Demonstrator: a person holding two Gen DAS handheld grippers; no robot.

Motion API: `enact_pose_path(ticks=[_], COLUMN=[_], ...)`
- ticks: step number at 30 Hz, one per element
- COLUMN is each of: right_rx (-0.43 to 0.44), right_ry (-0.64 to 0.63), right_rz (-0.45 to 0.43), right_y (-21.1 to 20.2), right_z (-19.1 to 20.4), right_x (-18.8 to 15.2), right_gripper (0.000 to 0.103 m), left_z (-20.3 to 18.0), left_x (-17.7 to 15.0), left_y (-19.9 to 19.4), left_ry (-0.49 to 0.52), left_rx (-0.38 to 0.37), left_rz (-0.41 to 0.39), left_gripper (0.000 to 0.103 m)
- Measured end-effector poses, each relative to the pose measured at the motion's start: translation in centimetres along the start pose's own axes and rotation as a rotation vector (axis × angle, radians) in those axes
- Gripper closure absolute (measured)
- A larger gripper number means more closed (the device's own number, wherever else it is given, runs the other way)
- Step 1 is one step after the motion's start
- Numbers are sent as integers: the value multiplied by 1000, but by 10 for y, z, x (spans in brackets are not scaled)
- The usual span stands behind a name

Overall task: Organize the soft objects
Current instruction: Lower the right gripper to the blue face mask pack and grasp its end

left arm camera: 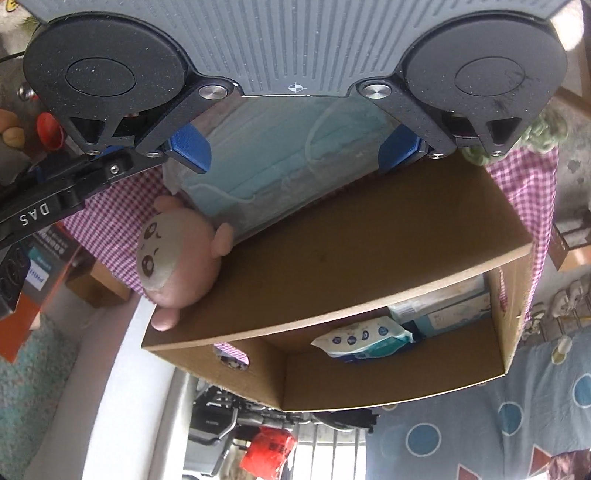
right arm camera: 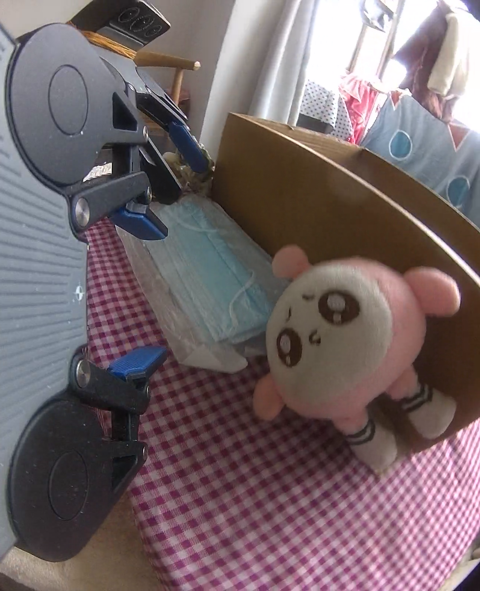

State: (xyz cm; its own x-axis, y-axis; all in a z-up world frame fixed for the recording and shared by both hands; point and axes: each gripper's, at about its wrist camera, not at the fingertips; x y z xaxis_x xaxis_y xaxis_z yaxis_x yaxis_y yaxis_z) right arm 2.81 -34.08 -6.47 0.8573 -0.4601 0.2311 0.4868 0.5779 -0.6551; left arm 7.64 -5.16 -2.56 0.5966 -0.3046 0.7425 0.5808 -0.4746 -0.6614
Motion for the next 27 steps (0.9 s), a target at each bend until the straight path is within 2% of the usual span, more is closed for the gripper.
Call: enact_pose_path(ticks=[4,11,14,20,27], right_rx=[12,85,101,107,87], right_ry=[49,164,186,199,189], right_rz=[22,18,15,-1,-39], right_y=[-1,-13,-19,-28,-25], right_z=[-15,-48,-58,-67,-56], right_x=[5,13,16,18,9], right_gripper=[35,35,35,35,35], left_z=[2,7,8,3,8], left_x=[7,10,9,9,7], left_y=[24,50,55,56,50], left_ry=[45,43,33,24,-51], left_rx=[-14,-37,-57,-46,-101], left_rz=[34,110,144,224,268], left_gripper=[5,7,7,5,3])
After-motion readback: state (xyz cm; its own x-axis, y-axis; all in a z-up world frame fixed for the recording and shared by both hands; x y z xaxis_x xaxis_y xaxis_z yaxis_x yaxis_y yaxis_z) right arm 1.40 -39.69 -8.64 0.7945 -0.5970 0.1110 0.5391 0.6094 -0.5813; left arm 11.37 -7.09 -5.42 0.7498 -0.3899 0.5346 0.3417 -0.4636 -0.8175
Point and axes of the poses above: each gripper's, at about its wrist camera, not at the fingertips, and y roughly the way its jaws point, z to its left, x to its top, and after that the axes turned 4 degrees about -z, right-handed
